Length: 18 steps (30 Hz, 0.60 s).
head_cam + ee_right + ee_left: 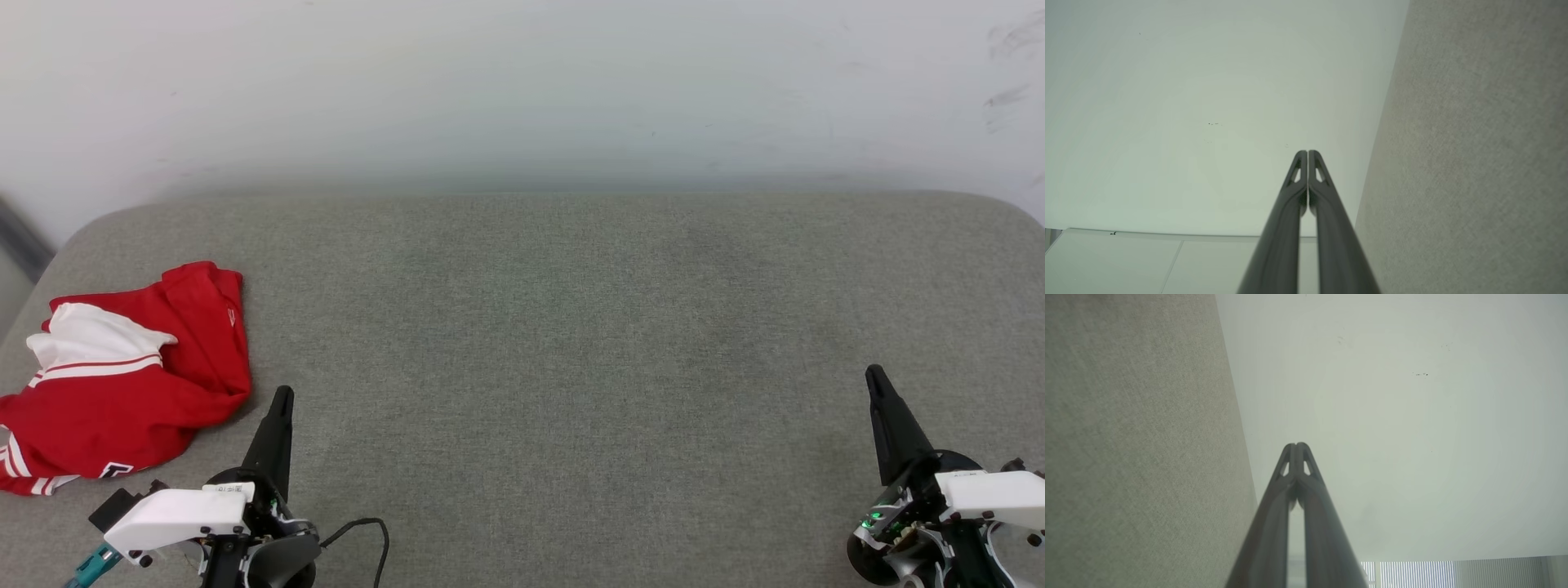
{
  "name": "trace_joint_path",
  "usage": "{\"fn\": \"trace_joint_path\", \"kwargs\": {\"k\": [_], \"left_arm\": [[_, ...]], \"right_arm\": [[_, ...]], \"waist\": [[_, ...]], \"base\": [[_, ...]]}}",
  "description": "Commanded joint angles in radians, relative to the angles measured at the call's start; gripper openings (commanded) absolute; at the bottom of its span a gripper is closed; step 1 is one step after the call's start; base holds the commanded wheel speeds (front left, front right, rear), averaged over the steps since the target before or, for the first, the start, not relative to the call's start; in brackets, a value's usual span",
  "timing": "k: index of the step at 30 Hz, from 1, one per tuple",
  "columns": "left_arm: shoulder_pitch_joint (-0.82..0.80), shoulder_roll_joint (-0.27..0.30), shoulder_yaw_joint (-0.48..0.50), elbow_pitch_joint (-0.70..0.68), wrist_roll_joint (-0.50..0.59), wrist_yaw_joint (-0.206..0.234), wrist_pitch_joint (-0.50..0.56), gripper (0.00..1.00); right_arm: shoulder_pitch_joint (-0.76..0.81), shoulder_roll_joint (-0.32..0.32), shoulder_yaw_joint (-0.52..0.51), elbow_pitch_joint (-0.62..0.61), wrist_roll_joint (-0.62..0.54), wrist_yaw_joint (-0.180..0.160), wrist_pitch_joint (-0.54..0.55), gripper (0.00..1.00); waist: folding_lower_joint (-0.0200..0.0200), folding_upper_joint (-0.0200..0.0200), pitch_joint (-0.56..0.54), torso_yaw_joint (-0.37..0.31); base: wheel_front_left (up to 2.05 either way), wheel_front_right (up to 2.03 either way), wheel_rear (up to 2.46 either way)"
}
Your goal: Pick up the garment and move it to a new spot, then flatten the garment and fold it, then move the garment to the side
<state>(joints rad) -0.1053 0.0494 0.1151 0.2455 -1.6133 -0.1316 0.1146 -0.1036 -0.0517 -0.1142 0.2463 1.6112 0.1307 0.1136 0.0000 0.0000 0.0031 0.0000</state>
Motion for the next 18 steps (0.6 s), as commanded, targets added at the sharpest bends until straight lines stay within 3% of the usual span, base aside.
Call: {"fn": "trace_joint_path", "kwargs": {"k": [1, 18], "left_arm": [[-0.008, -0.002, 0.002, 0.0, 0.001, -0.002, 0.002, 0.0], [-0.008, -0.002, 0.001, 0.0, 0.001, -0.002, 0.002, 0.0]], "right_arm": [[-0.012, 0.003, 0.0, 0.001, 0.004, 0.0, 0.0, 0.0], [-0.012, 0.003, 0.0, 0.001, 0.004, 0.0, 0.0, 0.0]], "waist": [[0.0, 0.0, 0.0, 0.0], [0.0, 0.0, 0.0, 0.0]], "base": [[0.0, 0.0, 0.0], [0.0, 0.0, 0.0]]}}
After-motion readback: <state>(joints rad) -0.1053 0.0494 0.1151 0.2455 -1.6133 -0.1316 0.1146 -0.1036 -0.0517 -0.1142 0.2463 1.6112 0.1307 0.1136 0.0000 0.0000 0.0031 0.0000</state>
